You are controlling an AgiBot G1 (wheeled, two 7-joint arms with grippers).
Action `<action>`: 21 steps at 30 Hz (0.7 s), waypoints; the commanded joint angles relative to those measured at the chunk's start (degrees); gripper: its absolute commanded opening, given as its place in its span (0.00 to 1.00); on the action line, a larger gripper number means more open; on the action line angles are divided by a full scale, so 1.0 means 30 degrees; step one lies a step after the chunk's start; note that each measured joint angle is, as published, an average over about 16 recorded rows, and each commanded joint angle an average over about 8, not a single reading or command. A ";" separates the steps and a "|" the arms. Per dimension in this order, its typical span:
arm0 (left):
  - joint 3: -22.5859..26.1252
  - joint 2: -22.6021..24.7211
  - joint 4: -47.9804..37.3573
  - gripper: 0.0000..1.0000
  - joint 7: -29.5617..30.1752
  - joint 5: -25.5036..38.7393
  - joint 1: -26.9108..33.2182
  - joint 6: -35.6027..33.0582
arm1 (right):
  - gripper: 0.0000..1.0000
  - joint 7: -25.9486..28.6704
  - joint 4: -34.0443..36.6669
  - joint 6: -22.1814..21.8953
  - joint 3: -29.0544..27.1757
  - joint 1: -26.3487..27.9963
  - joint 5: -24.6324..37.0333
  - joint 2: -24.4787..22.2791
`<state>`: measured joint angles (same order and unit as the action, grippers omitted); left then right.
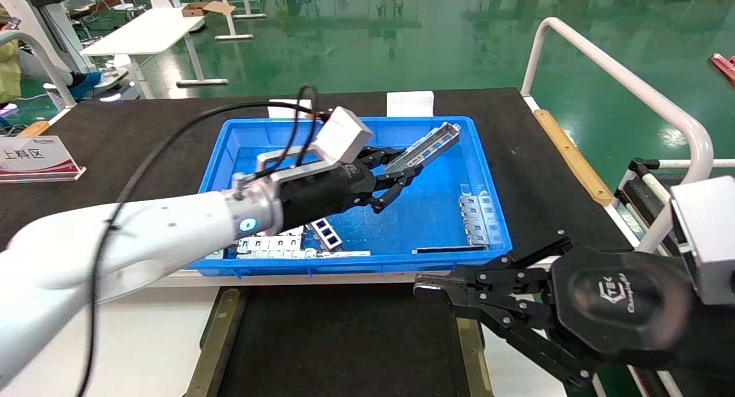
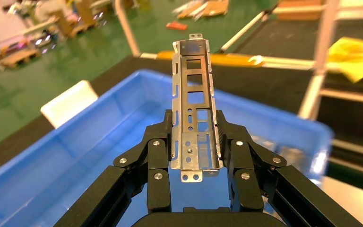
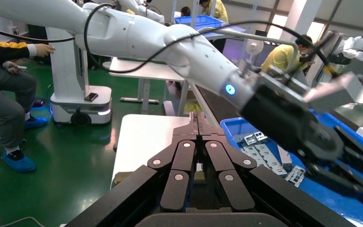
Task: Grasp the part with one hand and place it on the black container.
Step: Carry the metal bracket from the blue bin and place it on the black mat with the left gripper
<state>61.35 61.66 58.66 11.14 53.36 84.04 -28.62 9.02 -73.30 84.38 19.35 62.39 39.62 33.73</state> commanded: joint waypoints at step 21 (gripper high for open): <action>-0.1912 -0.5404 0.6308 0.00 -0.2208 -0.3085 -0.4004 -0.3795 | 0.00 -0.0005 0.0000 -0.0004 0.0010 0.0002 -0.0007 -0.0004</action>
<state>55.72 45.58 77.45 4.58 44.16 71.88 -39.74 9.00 -73.30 84.37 19.38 62.39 39.60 33.71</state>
